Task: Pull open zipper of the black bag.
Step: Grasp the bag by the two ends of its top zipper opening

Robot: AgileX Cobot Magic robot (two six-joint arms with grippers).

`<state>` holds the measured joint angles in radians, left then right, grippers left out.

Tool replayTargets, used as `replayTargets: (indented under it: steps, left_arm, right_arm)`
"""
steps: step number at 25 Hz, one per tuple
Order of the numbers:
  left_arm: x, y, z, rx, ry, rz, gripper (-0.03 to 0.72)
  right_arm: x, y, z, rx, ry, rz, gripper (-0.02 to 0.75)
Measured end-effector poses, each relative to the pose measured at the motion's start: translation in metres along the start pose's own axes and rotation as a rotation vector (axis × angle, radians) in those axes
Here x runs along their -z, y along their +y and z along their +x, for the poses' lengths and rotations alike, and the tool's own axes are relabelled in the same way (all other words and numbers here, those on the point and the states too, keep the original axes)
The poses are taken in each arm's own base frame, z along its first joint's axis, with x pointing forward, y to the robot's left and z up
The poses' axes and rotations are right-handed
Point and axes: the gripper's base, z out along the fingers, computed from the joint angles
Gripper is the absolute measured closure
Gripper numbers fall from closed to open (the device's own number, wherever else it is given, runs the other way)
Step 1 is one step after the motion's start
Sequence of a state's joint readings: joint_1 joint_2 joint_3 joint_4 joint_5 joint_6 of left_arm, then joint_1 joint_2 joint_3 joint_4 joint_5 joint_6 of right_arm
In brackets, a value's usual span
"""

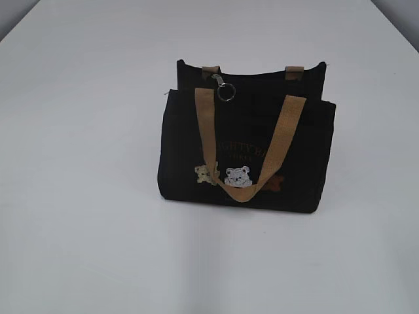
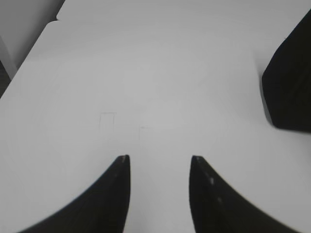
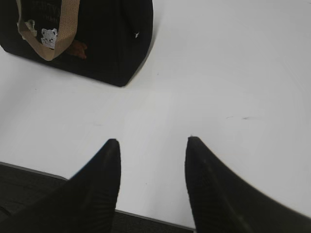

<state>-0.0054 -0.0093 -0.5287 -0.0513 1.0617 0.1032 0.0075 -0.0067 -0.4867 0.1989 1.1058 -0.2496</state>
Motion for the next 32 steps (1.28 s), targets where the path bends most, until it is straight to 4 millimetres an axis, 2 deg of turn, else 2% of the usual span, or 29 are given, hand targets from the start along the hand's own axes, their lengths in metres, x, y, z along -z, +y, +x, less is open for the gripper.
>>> replayTargets:
  steps: [20, 23, 25, 27, 30, 32]
  left_arm:
    - [0.0, -0.001, 0.0, 0.009, -0.003, 0.016, 0.379]
    - [-0.003, -0.007, -0.012, 0.025, -0.041, 0.088, 0.386]
    - [-0.016, -0.015, -0.036, -0.009, -0.139, 0.195, 0.388]
    - [-0.045, -0.024, -0.06, -0.043, -0.201, 0.326, 0.389]
    - [-0.106, -0.031, -0.083, -0.098, -0.208, 0.466, 0.388]
    - [-0.154, -0.035, -0.085, -0.15, -0.183, 0.546, 0.388]
  right_arm:
    - [0.0, 0.0, 0.0, 0.0, 0.0, 0.0, 0.391]
    - [0.0, 0.0, 0.0, 0.0, 0.0, 0.0, 0.391]
    - [0.0, 0.0, 0.0, 0.0, 0.0, 0.0, 0.391]
    - [0.0, 0.0, 0.0, 0.0, 0.0, 0.0, 0.391]
    - [0.0, 0.0, 0.0, 0.0, 0.0, 0.0, 0.391]
    - [0.0, 0.0, 0.0, 0.0, 0.0, 0.0, 0.391]
